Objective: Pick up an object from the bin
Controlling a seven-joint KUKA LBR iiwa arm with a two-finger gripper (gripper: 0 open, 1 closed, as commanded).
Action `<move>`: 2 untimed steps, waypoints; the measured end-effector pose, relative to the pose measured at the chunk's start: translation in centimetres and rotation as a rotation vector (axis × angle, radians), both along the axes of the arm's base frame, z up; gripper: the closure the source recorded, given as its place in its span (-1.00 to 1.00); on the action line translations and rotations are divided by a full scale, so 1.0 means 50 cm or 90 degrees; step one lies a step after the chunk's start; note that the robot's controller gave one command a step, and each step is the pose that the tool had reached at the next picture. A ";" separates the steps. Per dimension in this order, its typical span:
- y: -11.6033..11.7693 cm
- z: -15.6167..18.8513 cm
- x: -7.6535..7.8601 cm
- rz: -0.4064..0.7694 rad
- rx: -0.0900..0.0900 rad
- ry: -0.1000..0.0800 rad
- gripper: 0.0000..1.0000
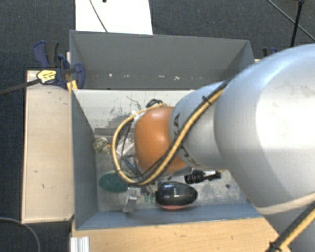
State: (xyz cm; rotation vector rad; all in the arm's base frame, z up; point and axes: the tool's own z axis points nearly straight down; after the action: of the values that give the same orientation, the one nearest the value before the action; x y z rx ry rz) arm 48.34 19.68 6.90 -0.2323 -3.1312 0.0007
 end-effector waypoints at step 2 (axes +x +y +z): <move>0.015 0.238 0.045 0.020 0.003 -0.008 1.00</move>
Offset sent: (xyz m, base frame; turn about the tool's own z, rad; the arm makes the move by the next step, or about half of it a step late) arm 0.0000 0.0000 0.0000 0.0000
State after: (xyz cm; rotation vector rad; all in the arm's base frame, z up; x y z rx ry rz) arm 50.58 20.40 18.79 -0.1843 -3.1458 -0.0082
